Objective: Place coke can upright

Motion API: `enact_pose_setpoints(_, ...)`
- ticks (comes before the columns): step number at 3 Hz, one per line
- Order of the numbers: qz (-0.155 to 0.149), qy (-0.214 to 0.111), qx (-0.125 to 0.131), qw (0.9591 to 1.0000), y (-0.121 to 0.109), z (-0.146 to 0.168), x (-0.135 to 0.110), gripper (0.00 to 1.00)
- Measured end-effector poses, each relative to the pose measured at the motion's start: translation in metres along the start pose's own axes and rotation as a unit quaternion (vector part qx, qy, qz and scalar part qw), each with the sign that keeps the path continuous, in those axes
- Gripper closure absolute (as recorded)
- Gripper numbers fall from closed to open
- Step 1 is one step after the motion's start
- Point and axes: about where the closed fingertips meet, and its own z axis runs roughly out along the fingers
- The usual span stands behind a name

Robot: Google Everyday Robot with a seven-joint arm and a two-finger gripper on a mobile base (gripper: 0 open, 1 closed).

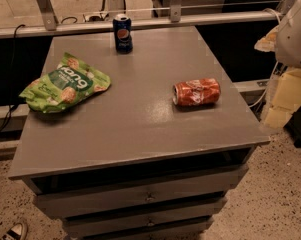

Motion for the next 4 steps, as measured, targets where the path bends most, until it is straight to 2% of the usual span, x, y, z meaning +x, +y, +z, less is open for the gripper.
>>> enact_pose_setpoints(1, 0.000, 0.000, 0.000, 1.0000, 0.000, 0.000, 0.000, 0.00)
enact_pose_setpoints(2, -0.006, -0.020, 0.003, 0.9998, -0.012, 0.016, -0.013, 0.00)
enact_pose_setpoints(3, -0.017, -0.052, 0.000, 0.9985, -0.035, 0.054, -0.044, 0.00)
enact_pose_setpoints(4, -0.021, -0.078, -0.014, 0.9966, -0.055, 0.095, -0.076, 0.00)
